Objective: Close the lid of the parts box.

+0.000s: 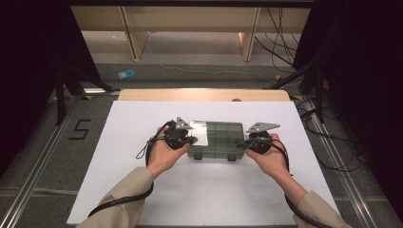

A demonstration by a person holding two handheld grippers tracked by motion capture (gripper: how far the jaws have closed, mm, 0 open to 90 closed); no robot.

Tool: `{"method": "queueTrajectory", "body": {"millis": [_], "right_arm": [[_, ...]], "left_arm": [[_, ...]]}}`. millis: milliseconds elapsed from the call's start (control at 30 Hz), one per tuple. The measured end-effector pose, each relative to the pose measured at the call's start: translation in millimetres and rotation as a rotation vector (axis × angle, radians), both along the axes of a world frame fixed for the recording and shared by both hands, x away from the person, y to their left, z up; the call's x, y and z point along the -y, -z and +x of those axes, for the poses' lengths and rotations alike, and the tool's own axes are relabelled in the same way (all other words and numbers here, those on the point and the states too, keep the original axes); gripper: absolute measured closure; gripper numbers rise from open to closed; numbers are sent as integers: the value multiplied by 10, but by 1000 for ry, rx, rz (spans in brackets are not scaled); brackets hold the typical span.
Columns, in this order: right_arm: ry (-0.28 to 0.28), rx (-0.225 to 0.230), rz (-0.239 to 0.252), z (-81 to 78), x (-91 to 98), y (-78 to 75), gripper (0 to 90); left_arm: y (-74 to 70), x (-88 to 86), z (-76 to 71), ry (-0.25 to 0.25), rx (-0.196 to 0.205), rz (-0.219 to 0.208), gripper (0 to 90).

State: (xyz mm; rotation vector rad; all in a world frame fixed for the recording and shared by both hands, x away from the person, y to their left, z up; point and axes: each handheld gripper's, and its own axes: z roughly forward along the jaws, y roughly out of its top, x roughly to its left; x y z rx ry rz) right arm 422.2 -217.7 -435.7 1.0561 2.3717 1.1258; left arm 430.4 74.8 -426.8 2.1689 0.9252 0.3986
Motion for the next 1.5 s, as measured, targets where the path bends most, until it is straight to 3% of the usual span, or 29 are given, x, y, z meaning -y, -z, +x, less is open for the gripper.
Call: {"method": "queueTrajectory", "body": {"millis": [200, 567, 667, 1067, 1500], "right_arm": [[13, -25, -2, -17, -6, 11, 900], [4, -25, -12, -6, 2, 41, 900], [18, -45, -5, -13, -2, 40, 900], [19, -24, -12, 0, 10, 75, 900], [25, -53, -13, -9, 8, 73, 900]], "left_arm": [[15, 3, 2, -2, -6, -3, 899], [65, 19, 2, -10, -24, -4, 899], [74, 23, 2, -9, -27, 4, 899], [100, 40, -5, -13, -36, 6, 899], [114, 42, -2, -8, -33, 6, 899]]}}
